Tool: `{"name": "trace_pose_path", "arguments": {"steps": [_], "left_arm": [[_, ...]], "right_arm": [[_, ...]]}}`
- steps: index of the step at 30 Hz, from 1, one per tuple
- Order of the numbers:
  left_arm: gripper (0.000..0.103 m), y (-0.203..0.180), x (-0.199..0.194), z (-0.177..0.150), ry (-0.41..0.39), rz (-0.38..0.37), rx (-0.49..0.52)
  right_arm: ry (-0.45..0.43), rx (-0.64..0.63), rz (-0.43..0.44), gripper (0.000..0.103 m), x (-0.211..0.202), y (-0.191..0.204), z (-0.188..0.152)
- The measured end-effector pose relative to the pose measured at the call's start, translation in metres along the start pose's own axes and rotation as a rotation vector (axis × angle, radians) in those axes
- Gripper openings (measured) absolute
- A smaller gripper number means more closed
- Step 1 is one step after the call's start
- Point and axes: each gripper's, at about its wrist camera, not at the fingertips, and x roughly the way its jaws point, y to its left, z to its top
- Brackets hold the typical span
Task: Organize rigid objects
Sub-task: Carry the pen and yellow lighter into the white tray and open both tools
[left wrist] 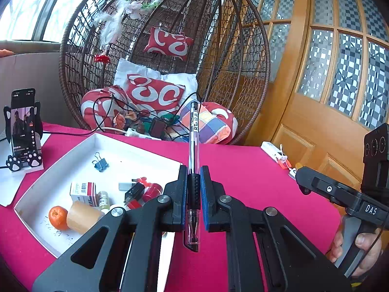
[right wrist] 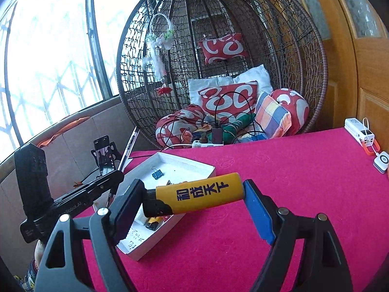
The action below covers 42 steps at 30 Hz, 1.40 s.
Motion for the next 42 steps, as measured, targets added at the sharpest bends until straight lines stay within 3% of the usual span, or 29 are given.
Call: {"name": "trace_pose_path", "arguments": {"steps": [9,19,28,33,34,36,38,39,40,42], "left_arm": [[0.009,0.027,0.002,-0.001,0.012,0.057,-0.027],[0.009,0.090,0.023,-0.019,0.091,0.203,-0.090],[0.009,0.114,0.038,-0.034,0.155,0.224,-0.118],[0.009,0.119,0.041,-0.036,0.164,0.236,-0.134],[0.012,0.119,0.042,-0.036,0.166,0.247,-0.131],[0.027,0.118,0.041,-0.035,0.162,0.263,-0.125],[0.088,0.116,0.040,-0.034,0.147,0.286,-0.131],[0.097,0.115,0.038,-0.033,0.132,0.301,-0.131],[0.103,0.115,0.035,-0.033,0.114,0.317,-0.127],[0.103,0.112,0.033,-0.031,0.101,0.352,-0.114]], "right_arm": [[0.031,-0.048,0.028,0.082,0.031,0.022,0.005],[0.147,0.005,0.117,0.082,0.117,0.042,0.011],[0.252,0.082,0.151,0.082,0.194,0.061,-0.006],[0.285,0.113,0.144,0.084,0.215,0.060,-0.025],[0.279,0.116,0.141,0.084,0.215,0.060,-0.027],[0.267,0.129,0.146,0.085,0.213,0.057,-0.029],[0.249,0.150,0.153,0.094,0.208,0.052,-0.028],[0.232,0.161,0.151,0.103,0.204,0.050,-0.027],[0.210,0.170,0.145,0.103,0.199,0.048,-0.026],[0.158,0.176,0.126,0.103,0.184,0.044,-0.024]]}}
